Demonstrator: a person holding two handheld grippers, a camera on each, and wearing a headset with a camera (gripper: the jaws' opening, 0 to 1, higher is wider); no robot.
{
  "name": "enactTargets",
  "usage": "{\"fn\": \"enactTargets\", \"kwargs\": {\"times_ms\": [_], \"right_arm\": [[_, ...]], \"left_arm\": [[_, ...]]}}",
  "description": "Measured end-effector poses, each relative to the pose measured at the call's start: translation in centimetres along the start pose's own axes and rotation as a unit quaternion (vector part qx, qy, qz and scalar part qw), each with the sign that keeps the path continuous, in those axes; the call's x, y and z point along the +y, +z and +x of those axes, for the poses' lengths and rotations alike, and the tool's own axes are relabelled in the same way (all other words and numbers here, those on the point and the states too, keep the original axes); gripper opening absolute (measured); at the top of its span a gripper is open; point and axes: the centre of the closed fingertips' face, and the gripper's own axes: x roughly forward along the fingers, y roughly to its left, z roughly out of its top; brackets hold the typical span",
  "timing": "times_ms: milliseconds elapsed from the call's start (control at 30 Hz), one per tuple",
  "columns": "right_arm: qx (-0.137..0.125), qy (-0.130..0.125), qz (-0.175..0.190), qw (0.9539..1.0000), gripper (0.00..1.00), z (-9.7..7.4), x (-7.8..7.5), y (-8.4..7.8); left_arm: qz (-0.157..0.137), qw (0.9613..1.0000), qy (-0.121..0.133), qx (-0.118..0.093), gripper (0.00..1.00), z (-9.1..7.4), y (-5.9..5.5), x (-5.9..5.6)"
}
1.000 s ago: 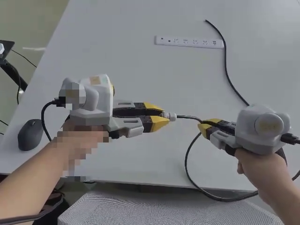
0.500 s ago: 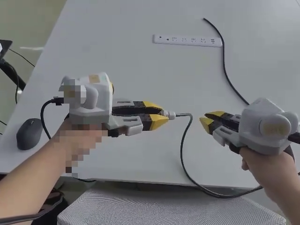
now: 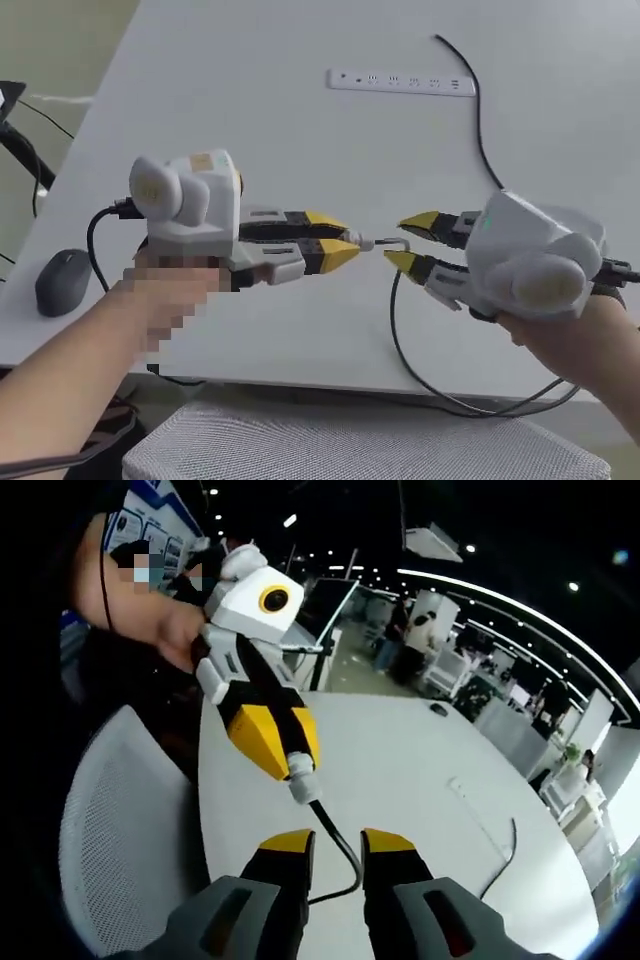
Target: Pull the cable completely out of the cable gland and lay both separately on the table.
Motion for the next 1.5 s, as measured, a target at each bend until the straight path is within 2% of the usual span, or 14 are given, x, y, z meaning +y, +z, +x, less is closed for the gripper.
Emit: {"fn": "enactTargets", "kwargs": {"times_ms": [233,433,667,1300,1500], "right_arm": [[-0.009,-0.002,-0.034,0.9994,0.13,0.4,0.3,0.8],[0.0,0.004,-0.057,0.9984,0.12,0.7,0.6,0.7],[0.002,0.01,-0.082,0.9966,0.03,1.0,0.9,0.7],[-0.003,0.003,-0.075,0.9972,0.0,0.8,0.7,0.1],[0.006,-0.003,-0.07,0.9975,0.0,0.7,0.2,-0.8]], "left_arm": [[-0.001,1.0,0.0,0.0,0.15,0.0,-0.1,0.0],[-0.001,1.0,-0.001,0.001,0.15,0.2,-0.1,0.0],[-0.002,1.0,-0.004,0.002,0.15,0.2,-0.1,-0.1],[0.003,1.0,-0.006,0.006,0.15,0.7,-0.1,-0.4],[0.004,0.9999,-0.006,0.008,0.15,0.6,-0.1,-0.5]]}}
